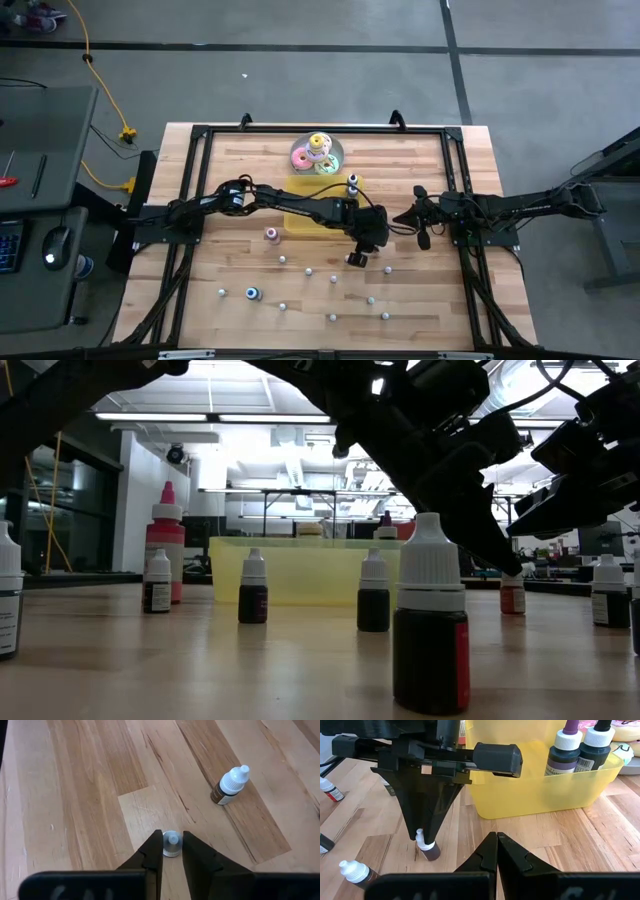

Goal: Pick & Place food coloring
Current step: Put the small orange food coloring bottle into the yellow container

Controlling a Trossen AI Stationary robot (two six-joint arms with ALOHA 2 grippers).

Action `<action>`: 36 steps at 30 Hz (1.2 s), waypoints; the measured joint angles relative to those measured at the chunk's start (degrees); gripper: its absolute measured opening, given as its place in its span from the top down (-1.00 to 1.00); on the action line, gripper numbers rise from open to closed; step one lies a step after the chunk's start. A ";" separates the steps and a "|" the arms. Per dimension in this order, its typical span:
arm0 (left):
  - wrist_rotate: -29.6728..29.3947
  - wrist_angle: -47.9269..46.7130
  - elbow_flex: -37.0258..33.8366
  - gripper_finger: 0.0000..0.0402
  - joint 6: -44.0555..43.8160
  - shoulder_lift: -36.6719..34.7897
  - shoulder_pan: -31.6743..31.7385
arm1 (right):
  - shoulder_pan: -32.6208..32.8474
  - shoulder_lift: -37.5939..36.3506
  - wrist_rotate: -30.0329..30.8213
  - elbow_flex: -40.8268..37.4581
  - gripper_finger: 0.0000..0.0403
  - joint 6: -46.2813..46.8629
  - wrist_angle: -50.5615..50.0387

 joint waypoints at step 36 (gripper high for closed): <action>-4.72 -14.45 15.45 0.79 -4.86 -0.09 -0.02 | 0.01 0.00 -0.01 0.00 1.00 0.00 -0.02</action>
